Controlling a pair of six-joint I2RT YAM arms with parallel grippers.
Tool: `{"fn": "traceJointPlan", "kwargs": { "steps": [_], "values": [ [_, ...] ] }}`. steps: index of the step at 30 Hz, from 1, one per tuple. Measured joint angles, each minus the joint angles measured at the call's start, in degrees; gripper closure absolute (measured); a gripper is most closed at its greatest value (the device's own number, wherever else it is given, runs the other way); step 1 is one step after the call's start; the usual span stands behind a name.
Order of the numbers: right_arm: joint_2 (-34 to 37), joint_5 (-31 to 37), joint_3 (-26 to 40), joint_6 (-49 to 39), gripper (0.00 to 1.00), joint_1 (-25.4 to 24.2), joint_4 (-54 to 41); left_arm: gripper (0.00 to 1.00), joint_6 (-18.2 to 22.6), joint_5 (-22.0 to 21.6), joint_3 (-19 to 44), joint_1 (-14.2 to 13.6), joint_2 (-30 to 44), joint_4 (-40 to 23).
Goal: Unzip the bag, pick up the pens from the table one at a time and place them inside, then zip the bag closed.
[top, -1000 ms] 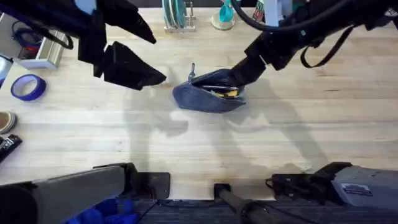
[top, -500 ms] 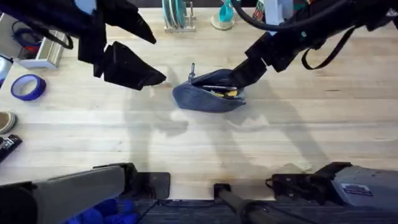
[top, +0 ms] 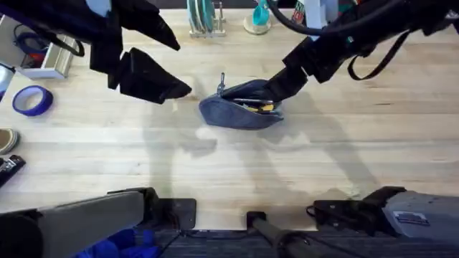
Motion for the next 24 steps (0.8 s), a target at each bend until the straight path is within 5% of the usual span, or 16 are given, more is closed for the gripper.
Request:
{"fn": "traceJointPlan", "kwargs": {
  "steps": [11,19,24],
  "values": [
    [-0.02,0.0,0.0,0.0,0.005,-0.02,-0.29,0.007,4.12,0.07,0.0,0.66,0.02,0.0],
    [-0.01,0.0,0.0,0.0,0.006,-0.01,-1.05,0.007,10.21,2.99,0.0,7.13,0.76,-0.02],
    [-0.02,0.0,0.0,0.0,0.005,-0.02,-1.07,0.007,13.76,4.45,0.0,8.62,3.82,-0.02]
  ]
}}
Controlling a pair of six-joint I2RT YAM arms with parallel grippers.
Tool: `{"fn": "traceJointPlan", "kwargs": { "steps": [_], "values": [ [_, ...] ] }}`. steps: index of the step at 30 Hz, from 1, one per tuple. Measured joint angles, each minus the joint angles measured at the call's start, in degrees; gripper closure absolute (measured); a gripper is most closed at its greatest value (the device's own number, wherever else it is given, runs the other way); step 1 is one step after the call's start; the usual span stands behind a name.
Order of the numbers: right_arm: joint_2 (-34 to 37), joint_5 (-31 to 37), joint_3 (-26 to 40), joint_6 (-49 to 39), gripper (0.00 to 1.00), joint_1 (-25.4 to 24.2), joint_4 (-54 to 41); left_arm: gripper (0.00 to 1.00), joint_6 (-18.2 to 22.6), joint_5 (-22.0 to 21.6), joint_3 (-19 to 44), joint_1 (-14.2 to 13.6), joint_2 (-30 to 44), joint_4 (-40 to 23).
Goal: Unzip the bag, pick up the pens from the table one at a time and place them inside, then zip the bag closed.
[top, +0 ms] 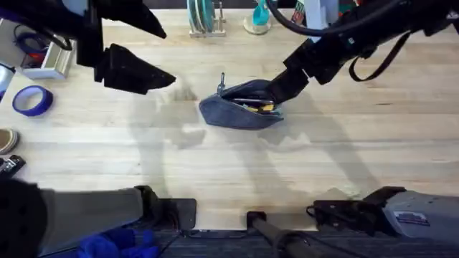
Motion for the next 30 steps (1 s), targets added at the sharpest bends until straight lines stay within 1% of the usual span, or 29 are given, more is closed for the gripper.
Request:
{"fn": "traceJointPlan", "kwargs": {
  "steps": [5,8,13,21,26,30],
  "values": [
    [0.02,0.0,0.0,0.0,0.005,0.0,0.02,0.007,3.46,1.67,0.0,0.26,4.11,-0.07],
    [0.01,0.0,0.0,0.0,0.005,0.0,0.02,0.007,6.07,3.38,0.0,0.53,7.04,-0.17],
    [0.0,0.0,0.0,0.0,0.005,0.0,0.0,0.007,10.08,4.91,0.0,1.0,12.0,-0.2],
    [0.0,0.0,0.0,0.03,0.006,0.01,0.02,0.007,15.23,5.32,0.0,1.21,18.05,-0.2],
    [0.0,0.0,0.0,1.26,0.005,0.02,0.02,0.008,18.88,5.47,-0.48,2.57,20.04,-0.2],
    [0.02,0.0,0.0,2.14,0.006,0.0,0.02,0.007,22.3,5.56,-2.68,4.46,20.22,-0.2]
  ]
}}
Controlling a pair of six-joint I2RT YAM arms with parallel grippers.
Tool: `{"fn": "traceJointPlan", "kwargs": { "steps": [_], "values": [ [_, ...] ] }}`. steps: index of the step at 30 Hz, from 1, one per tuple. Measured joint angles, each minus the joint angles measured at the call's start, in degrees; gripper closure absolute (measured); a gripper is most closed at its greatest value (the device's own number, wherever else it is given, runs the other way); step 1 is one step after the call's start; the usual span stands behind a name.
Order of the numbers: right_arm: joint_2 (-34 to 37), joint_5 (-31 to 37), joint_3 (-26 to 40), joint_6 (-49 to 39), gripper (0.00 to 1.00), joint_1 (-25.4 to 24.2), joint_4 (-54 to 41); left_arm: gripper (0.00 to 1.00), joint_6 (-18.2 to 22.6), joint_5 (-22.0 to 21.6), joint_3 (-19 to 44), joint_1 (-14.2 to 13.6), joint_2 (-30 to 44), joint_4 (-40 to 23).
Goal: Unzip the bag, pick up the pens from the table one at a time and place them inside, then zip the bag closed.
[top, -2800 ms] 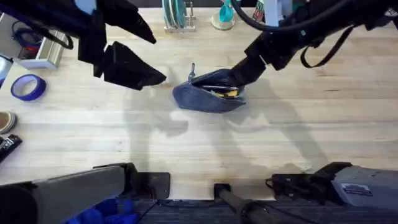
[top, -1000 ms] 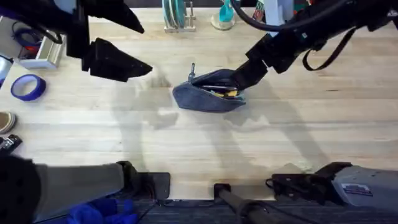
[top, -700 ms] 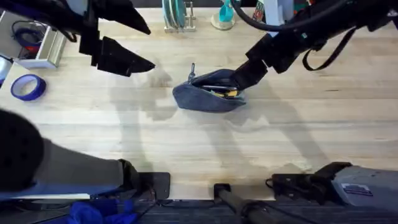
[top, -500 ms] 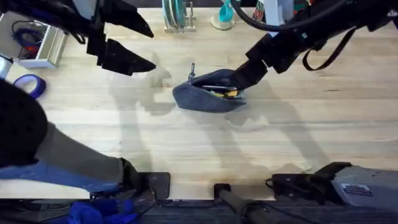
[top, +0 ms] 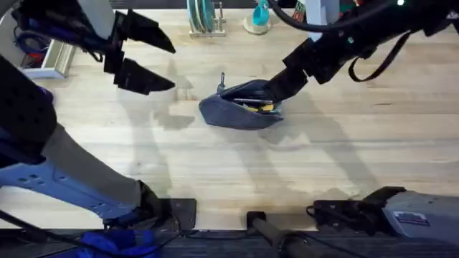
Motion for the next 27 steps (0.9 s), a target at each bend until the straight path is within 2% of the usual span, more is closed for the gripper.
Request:
{"fn": "traceJointPlan", "kwargs": {
  "steps": [6,10,16,27],
  "values": [
    [-0.02,0.0,0.0,0.41,0.005,0.02,-0.02,0.006,6.7,1.07,-5.67,3.13,0.0,0.17],
    [0.0,0.0,0.0,0.63,0.005,0.0,-0.02,0.007,9.16,1.73,-9.34,4.81,0.16,2.73],
    [0.0,0.0,0.0,1.57,0.006,0.0,-0.02,0.007,10.02,2.79,-12.12,5.43,2.51,5.51],
    [-0.02,0.0,0.0,2.34,0.005,0.02,-0.02,0.008,9.99,6.09,-12.47,5.43,13.28,7.87]
  ]
}}
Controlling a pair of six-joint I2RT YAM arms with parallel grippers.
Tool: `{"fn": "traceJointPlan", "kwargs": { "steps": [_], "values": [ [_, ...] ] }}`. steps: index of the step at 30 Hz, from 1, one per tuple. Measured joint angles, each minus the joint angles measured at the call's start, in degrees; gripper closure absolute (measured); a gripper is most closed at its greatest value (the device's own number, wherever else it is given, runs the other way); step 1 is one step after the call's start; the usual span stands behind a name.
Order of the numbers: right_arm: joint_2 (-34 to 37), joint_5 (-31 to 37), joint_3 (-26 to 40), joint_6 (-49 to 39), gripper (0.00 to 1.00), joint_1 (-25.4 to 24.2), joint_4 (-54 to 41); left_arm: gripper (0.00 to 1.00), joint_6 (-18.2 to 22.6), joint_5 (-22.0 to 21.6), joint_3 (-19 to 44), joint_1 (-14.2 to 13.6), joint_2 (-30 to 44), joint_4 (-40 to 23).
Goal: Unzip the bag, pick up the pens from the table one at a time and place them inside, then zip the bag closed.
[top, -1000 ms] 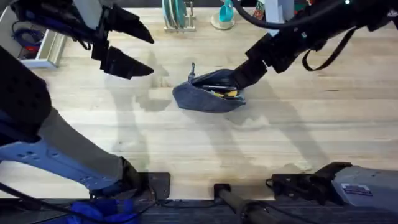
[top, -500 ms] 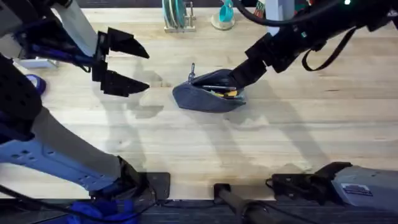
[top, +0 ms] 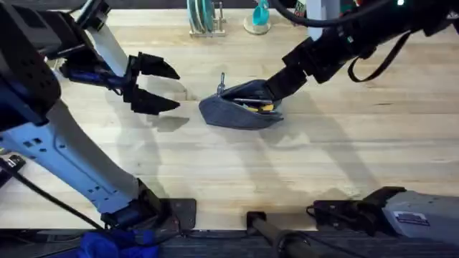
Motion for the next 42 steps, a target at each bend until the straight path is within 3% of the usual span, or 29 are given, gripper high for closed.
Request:
{"fn": "traceJointPlan", "kwargs": {
  "steps": [6,16,36,42],
  "values": [
    [0.01,0.0,0.0,0.02,0.006,-0.02,0.0,0.008,0.0,1.3,-0.04,-0.93,1.9,1.8],
    [0.0,0.0,0.0,0.04,0.005,-0.02,0.0,0.007,0.0,2.26,-0.04,-7.87,1.95,4.2],
    [-0.01,0.0,0.0,1.5,0.006,-0.02,1.63,0.007,0.0,2.41,-0.04,-7.63,1.95,3.99],
    [0.02,0.3,0.0,5.65,0.005,-0.02,4.97,0.006,0.0,2.41,-0.04,-7.63,1.95,4.02]
  ]
}}
